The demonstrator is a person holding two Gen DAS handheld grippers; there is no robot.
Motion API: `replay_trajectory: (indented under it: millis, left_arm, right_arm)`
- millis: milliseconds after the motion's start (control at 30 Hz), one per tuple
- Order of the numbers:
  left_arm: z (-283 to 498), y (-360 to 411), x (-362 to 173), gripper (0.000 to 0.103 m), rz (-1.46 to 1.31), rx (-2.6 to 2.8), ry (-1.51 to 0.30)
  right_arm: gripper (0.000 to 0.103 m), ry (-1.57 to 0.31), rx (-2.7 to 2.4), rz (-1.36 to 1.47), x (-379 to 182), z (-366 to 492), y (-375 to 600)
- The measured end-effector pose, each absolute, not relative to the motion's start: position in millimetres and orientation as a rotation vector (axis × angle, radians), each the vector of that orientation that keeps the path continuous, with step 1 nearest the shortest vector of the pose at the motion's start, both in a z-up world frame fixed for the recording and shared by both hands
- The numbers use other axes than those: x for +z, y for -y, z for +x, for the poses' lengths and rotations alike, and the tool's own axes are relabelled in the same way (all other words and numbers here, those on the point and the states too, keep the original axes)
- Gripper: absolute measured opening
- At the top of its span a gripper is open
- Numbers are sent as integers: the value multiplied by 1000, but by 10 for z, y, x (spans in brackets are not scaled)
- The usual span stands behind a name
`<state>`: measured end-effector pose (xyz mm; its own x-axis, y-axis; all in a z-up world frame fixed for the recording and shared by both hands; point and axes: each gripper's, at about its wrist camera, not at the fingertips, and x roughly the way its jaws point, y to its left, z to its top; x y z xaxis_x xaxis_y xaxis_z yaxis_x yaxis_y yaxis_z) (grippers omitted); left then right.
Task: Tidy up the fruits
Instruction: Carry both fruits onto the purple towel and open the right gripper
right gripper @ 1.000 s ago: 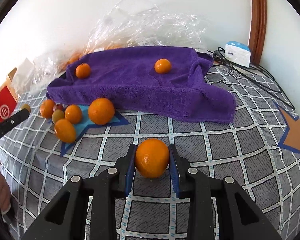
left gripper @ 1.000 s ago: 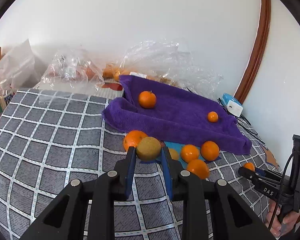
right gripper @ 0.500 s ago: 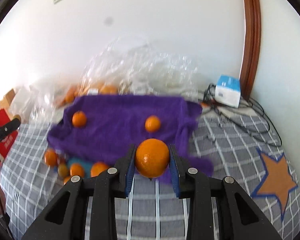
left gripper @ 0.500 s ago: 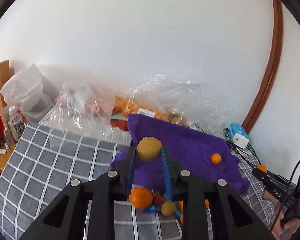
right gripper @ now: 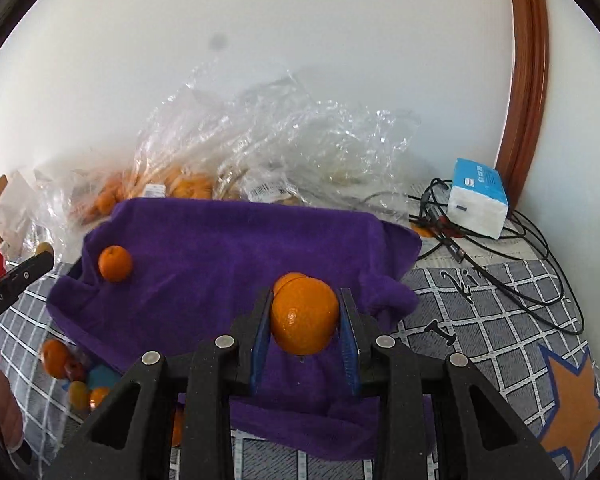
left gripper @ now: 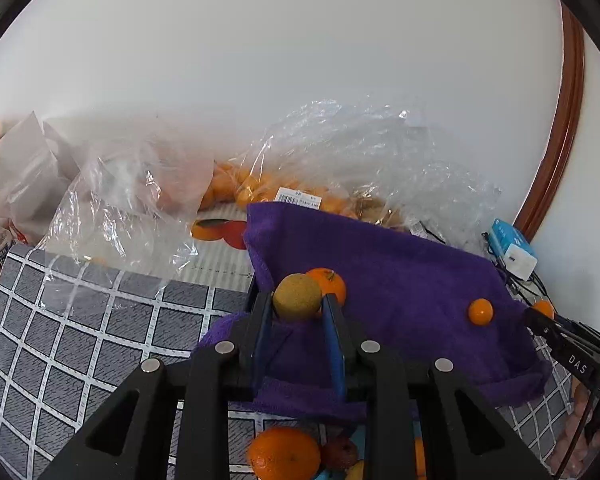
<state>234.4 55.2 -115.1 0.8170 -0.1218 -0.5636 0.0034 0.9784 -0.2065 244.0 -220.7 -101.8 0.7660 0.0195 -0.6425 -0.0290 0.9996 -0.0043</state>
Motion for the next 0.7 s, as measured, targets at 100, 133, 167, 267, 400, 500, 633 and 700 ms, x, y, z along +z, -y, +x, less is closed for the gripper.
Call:
replay_trajectory:
  millis: [100, 133, 167, 267, 400, 500, 633, 700]
  left_arm:
    - [2331, -553, -1173, 24, -191, -64, -596]
    - [2328, -547, -1184, 24, -191, -71, -594]
    - [2333, -542, -1188, 24, -190, -74, -594]
    - [2347, -527, -1215, 24, -194, -84, -592]
    - [2378, -531, -1258, 24, -191, -83, -602]
    - [2424, -547, -1295, 24, -207, -93, -632]
    - [2450, -542, -1328, 24, -203, -102, -656]
    - [2462, -533, -1344, 24, -199, -108, -667]
  right_arm:
    - [31, -696, 26, -32, -1077, 2445, 2228]
    - [31, -686, 18, -45, -1087, 2437, 2235]
    - [31, -685, 13, -51, -1096, 2433, 2238]
    - [31, -693, 16, -23, -1130, 2446, 2301]
    - [31, -718, 11, 2, -1205, 2496, 2339]
    - [31, -737, 10, 3, -1272, 2531, 2327]
    - [31, -764, 13, -15, -1341, 2566, 2265]
    - [31, -767, 27, -19, -1363, 2571, 2240]
